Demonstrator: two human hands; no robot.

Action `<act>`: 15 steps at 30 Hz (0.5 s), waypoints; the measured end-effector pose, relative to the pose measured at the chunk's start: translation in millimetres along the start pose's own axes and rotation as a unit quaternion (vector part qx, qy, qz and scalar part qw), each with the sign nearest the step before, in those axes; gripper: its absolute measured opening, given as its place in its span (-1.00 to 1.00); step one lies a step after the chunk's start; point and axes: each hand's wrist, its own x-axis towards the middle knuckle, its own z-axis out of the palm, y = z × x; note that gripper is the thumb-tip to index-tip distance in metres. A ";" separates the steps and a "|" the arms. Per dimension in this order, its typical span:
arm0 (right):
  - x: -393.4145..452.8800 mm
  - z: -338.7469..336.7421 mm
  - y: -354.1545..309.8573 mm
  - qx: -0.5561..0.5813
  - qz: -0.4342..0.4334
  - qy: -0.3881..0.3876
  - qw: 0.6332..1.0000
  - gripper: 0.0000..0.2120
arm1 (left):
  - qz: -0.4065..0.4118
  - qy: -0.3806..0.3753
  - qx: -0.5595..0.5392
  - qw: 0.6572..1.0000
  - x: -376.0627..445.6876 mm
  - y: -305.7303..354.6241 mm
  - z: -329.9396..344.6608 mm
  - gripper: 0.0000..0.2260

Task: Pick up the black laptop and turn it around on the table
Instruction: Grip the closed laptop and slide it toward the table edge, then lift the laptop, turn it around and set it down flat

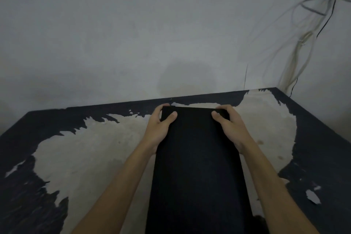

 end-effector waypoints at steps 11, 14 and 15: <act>-5.5 52.9 -32.6 0.153 0.006 0.135 0.979 -0.89 | -0.016 -0.086 0.087 0.992 -19.2 45.8 -89.3 -0.73; -2.2 66.5 -41.9 0.189 0.000 0.206 0.960 -0.90 | -0.040 -0.096 0.123 0.987 -33.4 55.5 -124.6 -0.85; -1.8 71.3 -45.1 0.199 -0.001 0.224 0.954 -0.91 | -0.039 -0.078 0.128 0.988 -36.8 57.5 -134.9 -0.87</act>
